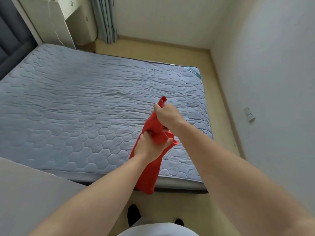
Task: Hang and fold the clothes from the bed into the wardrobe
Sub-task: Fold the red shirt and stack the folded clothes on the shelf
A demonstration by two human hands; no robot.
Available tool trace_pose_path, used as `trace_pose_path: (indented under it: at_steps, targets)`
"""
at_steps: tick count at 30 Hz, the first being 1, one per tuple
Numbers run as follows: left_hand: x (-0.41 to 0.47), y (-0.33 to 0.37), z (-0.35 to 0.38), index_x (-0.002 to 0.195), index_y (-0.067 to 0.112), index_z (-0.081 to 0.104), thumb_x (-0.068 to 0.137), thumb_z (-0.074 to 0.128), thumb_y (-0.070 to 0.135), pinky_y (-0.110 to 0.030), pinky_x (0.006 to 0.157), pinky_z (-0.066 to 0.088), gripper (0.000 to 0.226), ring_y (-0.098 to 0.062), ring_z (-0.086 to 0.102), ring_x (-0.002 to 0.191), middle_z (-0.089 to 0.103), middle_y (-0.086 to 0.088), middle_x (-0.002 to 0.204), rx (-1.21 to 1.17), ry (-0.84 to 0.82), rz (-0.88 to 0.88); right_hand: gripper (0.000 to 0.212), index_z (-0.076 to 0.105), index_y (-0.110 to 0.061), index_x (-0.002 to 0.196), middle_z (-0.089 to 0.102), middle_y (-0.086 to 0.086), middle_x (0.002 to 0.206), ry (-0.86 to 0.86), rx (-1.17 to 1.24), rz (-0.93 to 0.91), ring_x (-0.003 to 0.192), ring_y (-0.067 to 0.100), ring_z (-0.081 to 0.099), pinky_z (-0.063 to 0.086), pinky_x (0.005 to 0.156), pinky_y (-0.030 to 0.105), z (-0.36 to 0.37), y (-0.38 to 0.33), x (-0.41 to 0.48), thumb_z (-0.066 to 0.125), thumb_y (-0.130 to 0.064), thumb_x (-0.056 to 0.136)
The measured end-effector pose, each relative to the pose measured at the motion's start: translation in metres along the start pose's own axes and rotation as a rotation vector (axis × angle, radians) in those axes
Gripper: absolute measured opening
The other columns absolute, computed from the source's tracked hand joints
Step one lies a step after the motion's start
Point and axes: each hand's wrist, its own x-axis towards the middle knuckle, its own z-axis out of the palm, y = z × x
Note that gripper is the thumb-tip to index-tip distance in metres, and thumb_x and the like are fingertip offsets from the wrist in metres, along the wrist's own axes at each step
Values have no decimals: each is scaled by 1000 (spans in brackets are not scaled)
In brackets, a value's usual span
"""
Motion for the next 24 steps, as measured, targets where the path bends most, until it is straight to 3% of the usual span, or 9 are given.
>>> trace_pose_path:
  at_steps: [3, 5, 8, 10, 13, 16, 20, 22, 24]
  targets:
    - [-9, 22, 7, 121, 19, 55, 54, 60, 92, -46, 94, 53, 99, -26, 63, 113, 64, -2, 118, 29, 116, -31, 41, 52, -12, 79, 57, 9, 81, 72, 87, 1, 68, 27, 60, 47, 33, 27, -21, 1, -13, 43, -43, 105]
    - [-16, 37, 15, 121, 19, 52, 53, 64, 90, -46, 95, 53, 99, -26, 62, 114, 63, -2, 118, -4, 146, 19, 37, 50, -13, 82, 58, 11, 87, 120, 177, -9, 77, 30, 62, 41, 30, 22, -39, 4, -20, 42, -40, 106]
    - [-28, 63, 23, 122, 21, 51, 49, 65, 92, -46, 96, 52, 103, -24, 62, 116, 64, 0, 119, -51, 129, 84, 34, 47, -13, 85, 59, 14, 93, 152, 271, -12, 86, 36, 67, 55, 38, 37, -64, 5, -31, 41, -37, 107]
    - [-34, 78, 28, 126, 23, 48, 51, 64, 91, -47, 97, 51, 103, -24, 61, 118, 64, -1, 122, -72, 115, 124, 34, 46, -13, 83, 59, 14, 87, 148, 349, -13, 75, 32, 66, 59, 45, 43, -77, 7, -39, 41, -36, 107]
    - [-30, 91, 29, 124, 23, 50, 78, 66, 61, -43, 93, 51, 62, -29, 63, 113, 68, -4, 117, -19, 108, 121, 32, 47, -12, 85, 55, 13, 78, 159, 483, -49, 55, 22, 59, 51, 34, 32, -94, 12, -47, 40, -34, 108]
    - [-26, 99, 25, 101, 20, 57, 91, 50, 28, -39, 75, 48, 15, -36, 64, 95, 69, -8, 96, 64, 107, 130, 32, 47, -12, 88, 53, 11, 71, 245, 549, -108, 40, 15, 53, 51, 37, 29, -118, 26, -52, 37, -34, 109]
    - [-23, 106, 8, 94, 22, 63, 86, 48, 14, -32, 66, 45, 19, -28, 60, 75, 65, 0, 79, 69, 129, 164, 30, 48, -15, 87, 52, 7, 70, 374, 603, -143, 33, 9, 52, 51, 38, 28, -154, 45, -51, 37, -34, 109]
    - [-19, 109, -2, 84, 22, 61, 84, 48, 10, -32, 64, 43, 18, -29, 60, 74, 63, 1, 74, 96, 163, 198, 26, 52, -12, 98, 54, 8, 72, 435, 608, -145, 34, 10, 55, 53, 39, 31, -171, 53, -50, 39, -33, 108]
    - [-13, 112, -11, 75, 19, 55, 83, 44, 9, -34, 64, 38, 17, -33, 59, 76, 63, -2, 74, 138, 189, 245, 25, 55, -10, 103, 59, 10, 76, 505, 548, -170, 45, 19, 63, 60, 52, 41, -183, 60, -49, 40, -30, 106]
